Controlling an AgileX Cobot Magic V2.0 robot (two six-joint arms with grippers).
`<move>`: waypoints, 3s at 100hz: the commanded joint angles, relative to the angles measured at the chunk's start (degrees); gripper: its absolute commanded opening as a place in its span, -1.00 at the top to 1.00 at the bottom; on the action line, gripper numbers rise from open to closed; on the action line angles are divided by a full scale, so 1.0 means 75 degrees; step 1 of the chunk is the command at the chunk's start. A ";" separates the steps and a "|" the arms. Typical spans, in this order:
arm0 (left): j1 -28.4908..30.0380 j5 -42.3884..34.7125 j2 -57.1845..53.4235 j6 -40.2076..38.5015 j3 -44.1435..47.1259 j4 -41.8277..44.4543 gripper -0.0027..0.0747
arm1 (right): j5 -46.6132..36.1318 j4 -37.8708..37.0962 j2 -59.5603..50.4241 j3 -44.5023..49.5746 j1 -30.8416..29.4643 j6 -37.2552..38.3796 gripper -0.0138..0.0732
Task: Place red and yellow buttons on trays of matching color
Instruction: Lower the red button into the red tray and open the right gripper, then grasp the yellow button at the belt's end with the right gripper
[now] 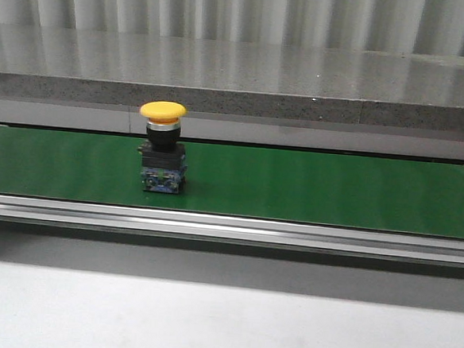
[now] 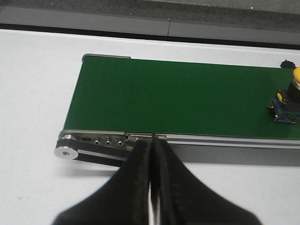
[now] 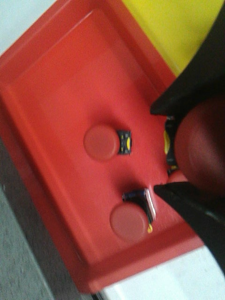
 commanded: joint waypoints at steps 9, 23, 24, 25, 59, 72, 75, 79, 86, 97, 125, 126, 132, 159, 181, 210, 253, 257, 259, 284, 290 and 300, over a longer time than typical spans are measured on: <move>-0.0066 -0.0514 0.0039 0.0009 -0.0209 -0.0020 0.98 | -0.0785 -0.0093 0.0259 -0.0235 -0.0387 0.0169 0.83; -0.0066 -0.0514 0.0039 0.0009 -0.0209 -0.0020 0.98 | -0.1281 -0.0084 0.0875 -0.0235 -0.0337 0.0176 0.83; -0.0066 -0.0514 0.0039 0.0009 -0.0209 -0.0020 0.98 | -0.1342 -0.0084 0.0908 -0.0235 -0.0328 0.0184 0.83; -0.0066 -0.0514 0.0039 0.0009 -0.0209 -0.0020 0.98 | -0.1374 -0.0084 0.0972 -0.0235 -0.0311 0.0183 0.83; -0.0066 -0.0514 0.0039 0.0009 -0.0209 -0.0020 0.98 | -0.2410 0.0098 0.2154 -0.0405 0.0073 0.0183 0.83; -0.0066 -0.0514 0.0039 0.0009 -0.0209 -0.0020 0.98 | -0.2393 0.0116 0.2269 -0.0422 0.0098 0.0183 0.71; -0.0066 -0.0514 0.0039 0.0009 -0.0209 -0.0020 0.98 | -0.2400 0.0116 0.2269 -0.0422 0.0098 0.0183 0.61; -0.0066 -0.0514 0.0039 0.0009 -0.0209 -0.0020 0.98 | -0.2401 0.0116 0.2269 -0.0424 0.0089 0.0183 0.40; -0.0066 -0.0514 0.0039 0.0009 -0.0209 -0.0020 0.98 | -0.2393 0.0116 0.2261 -0.0424 0.0079 0.0183 -0.03; -0.0066 -0.0514 0.0039 0.0009 -0.0209 -0.0020 0.98 | -0.2333 0.0116 0.2194 -0.0424 0.0072 0.0183 -0.53; -0.0066 -0.0514 0.0039 0.0009 -0.0209 -0.0020 0.98 | -0.1551 0.0116 0.1036 -0.0415 0.0072 0.0183 -0.41; -0.0066 -0.0514 0.0039 0.0009 -0.0209 -0.0020 0.98 | -0.1521 0.0116 0.0957 -0.0415 0.0072 0.0183 -0.41; -0.0066 -0.0514 0.0039 0.0009 -0.0209 -0.0020 0.98 | -0.1254 0.0116 0.0655 -0.0399 0.0080 0.0183 -0.40; -0.0066 -0.0514 0.0039 0.0009 -0.0209 -0.0020 0.98 | -0.0454 0.0100 -0.1157 0.0517 0.0334 0.0176 -0.40; -0.0066 -0.0514 0.0039 0.0009 -0.0209 -0.0020 0.98 | 0.0861 0.0116 -0.2435 0.1145 0.1151 0.0176 -0.70; -0.0066 -0.0514 0.0039 0.0009 -0.0209 -0.0020 0.98 | 0.2450 0.0116 -0.3203 0.1361 0.3141 -0.0412 -0.71; -0.0066 -0.0514 0.0039 0.0009 -0.0209 -0.0020 0.98 | 0.3429 0.0525 -0.3198 0.1361 0.5416 -0.1303 -0.71; -0.0066 -0.0514 0.0039 0.0009 -0.0209 -0.0020 0.98 | 0.3429 0.0667 -0.3189 0.1361 0.5557 -0.1535 -0.71; -0.0066 -0.0514 0.0039 0.0009 -0.0209 -0.0020 0.98 | 0.3415 0.0729 -0.3170 0.1361 0.5618 -0.1640 -0.71; -0.0066 -0.0514 0.0039 0.0009 -0.0209 -0.0020 0.98 | 0.3157 0.1290 -0.2447 0.1361 0.5790 -0.2482 -0.71; -0.0066 -0.0514 0.0039 0.0009 -0.0209 -0.0020 0.98 | 0.3003 0.1416 -0.2197 0.1361 0.5796 -0.2621 -0.71; -0.0066 -0.0514 0.0039 0.0009 -0.0209 -0.0020 0.98 | 0.2531 0.1520 -0.1871 0.1361 0.5861 -0.2774 -0.71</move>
